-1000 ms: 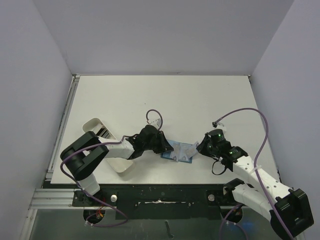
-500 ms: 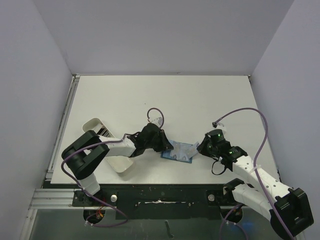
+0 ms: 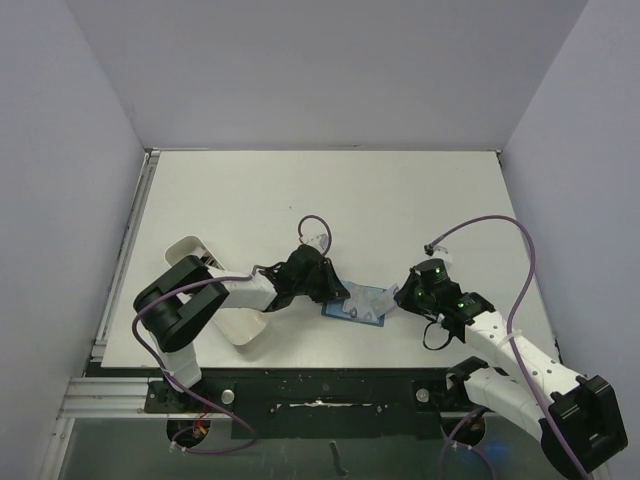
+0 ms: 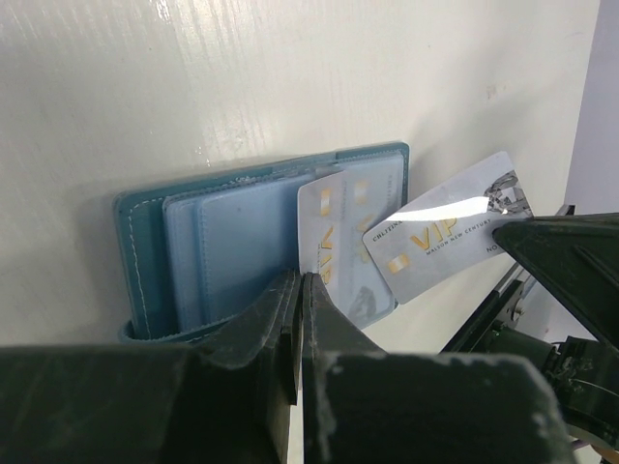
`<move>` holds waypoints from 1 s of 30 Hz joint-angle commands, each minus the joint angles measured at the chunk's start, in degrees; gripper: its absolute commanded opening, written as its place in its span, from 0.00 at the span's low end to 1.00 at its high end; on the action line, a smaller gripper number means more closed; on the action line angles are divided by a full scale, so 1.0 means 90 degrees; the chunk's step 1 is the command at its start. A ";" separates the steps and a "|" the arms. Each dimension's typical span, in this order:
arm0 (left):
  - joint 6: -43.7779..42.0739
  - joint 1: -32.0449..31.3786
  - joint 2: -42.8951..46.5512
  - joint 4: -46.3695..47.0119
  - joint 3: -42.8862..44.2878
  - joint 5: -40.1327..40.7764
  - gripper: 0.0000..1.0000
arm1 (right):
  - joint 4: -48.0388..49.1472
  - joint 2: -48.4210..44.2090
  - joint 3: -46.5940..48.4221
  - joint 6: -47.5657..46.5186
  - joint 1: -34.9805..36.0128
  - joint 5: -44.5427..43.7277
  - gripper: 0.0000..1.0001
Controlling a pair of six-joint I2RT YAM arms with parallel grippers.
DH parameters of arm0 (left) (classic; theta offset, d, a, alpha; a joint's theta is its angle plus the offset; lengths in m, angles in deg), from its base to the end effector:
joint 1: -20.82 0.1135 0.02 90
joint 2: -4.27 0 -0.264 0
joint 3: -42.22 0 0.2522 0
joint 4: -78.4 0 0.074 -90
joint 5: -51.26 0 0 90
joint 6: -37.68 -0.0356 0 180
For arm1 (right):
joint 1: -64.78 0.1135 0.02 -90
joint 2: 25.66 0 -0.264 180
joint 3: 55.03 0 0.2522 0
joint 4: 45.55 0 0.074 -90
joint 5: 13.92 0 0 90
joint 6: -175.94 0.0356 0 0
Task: Put the credit cards into the card holder
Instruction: Insert the credit card into the card holder.
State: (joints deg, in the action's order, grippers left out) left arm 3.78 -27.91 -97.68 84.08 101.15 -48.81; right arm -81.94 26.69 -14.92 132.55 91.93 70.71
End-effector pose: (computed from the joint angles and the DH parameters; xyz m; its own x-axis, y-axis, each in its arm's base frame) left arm 0.2234 -0.2640 0.1336 -0.9135 -0.1981 -0.3554 0.1318 0.6823 -0.7191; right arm 0.1595 0.0781 0.1869 -0.7489 0.4290 -0.5051 0.2110 0.8768 0.4320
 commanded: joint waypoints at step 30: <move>0.0022 -0.0198 -0.0244 0.0431 -0.0118 -0.0177 0.00 | -0.0310 -0.0200 0.0188 -0.0022 0.0089 -0.0273 0.00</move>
State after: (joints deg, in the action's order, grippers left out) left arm 5.00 -28.76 -98.60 88.83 99.62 -48.52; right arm -84.06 24.79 -14.61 132.81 92.26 70.47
